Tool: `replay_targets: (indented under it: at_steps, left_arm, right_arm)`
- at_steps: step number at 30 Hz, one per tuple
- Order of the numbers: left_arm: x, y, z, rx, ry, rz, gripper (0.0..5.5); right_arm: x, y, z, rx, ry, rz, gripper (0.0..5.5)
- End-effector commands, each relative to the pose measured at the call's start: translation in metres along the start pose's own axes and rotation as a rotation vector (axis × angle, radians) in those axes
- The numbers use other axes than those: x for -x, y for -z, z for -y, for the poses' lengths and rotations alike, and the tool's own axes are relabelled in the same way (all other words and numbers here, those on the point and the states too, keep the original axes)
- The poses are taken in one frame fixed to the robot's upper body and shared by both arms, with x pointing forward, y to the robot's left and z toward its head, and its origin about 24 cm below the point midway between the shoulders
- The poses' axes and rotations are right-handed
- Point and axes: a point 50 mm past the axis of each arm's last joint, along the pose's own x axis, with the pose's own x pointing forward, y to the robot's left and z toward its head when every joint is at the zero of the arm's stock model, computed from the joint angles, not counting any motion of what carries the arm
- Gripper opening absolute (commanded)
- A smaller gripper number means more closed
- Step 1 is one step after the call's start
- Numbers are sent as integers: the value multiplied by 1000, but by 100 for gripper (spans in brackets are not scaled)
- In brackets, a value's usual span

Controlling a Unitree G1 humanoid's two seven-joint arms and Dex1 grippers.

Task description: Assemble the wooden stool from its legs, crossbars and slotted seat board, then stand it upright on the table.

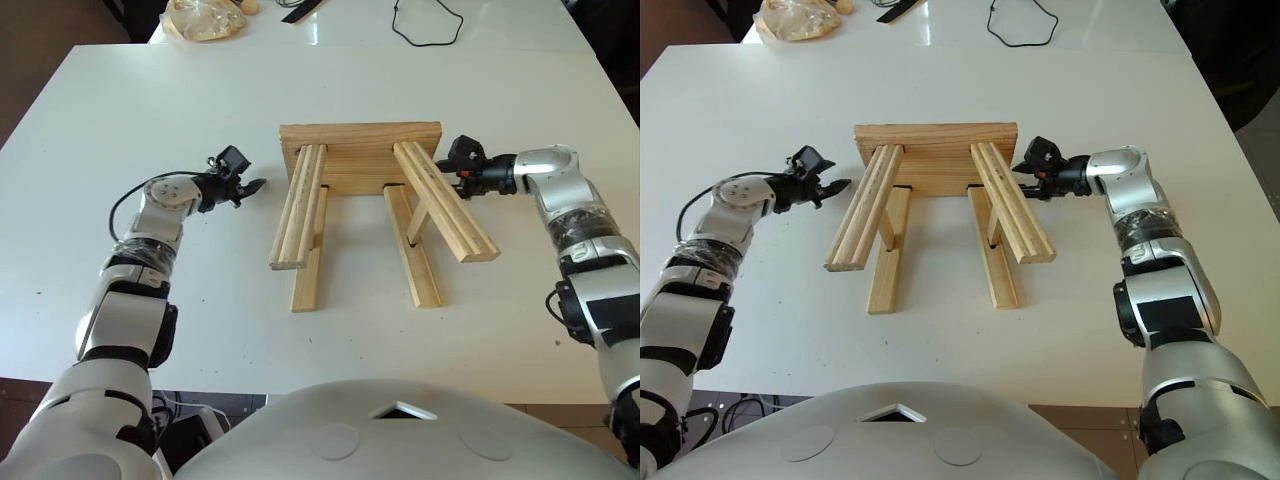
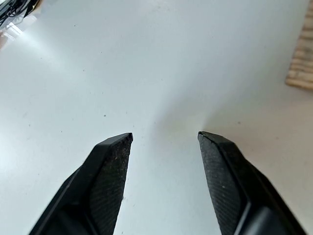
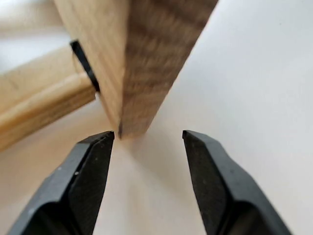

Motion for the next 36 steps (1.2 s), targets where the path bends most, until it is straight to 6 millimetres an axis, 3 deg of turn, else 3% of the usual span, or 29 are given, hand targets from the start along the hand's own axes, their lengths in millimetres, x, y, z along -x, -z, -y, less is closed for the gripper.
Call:
replay_targets:
  at_steps: [1,4,7,13,17,24,36]
  left_arm:
    - [-3,20,33,6,70,-56,250]
    - [1,24,42,27,53,-71,250]
    - [3,20,44,77,39,-70,250]
    - [-9,0,46,128,52,-50,250]
    - [-8,-7,55,127,89,-55,250]
    - [2,-39,71,183,117,-8,250]
    - [6,-98,37,316,-25,163,250]
  right_arm:
    - [21,16,-12,-12,-54,-29,258]
    - [27,29,-4,-26,109,-115,258]
    - [20,30,4,-36,261,-131,258]
    - [-13,6,1,-39,310,-33,258]
    - [-29,-11,-12,-27,258,29,258]
    - [-14,-37,-22,-91,255,144,258]
    - [-7,-82,-14,-105,323,303,258]
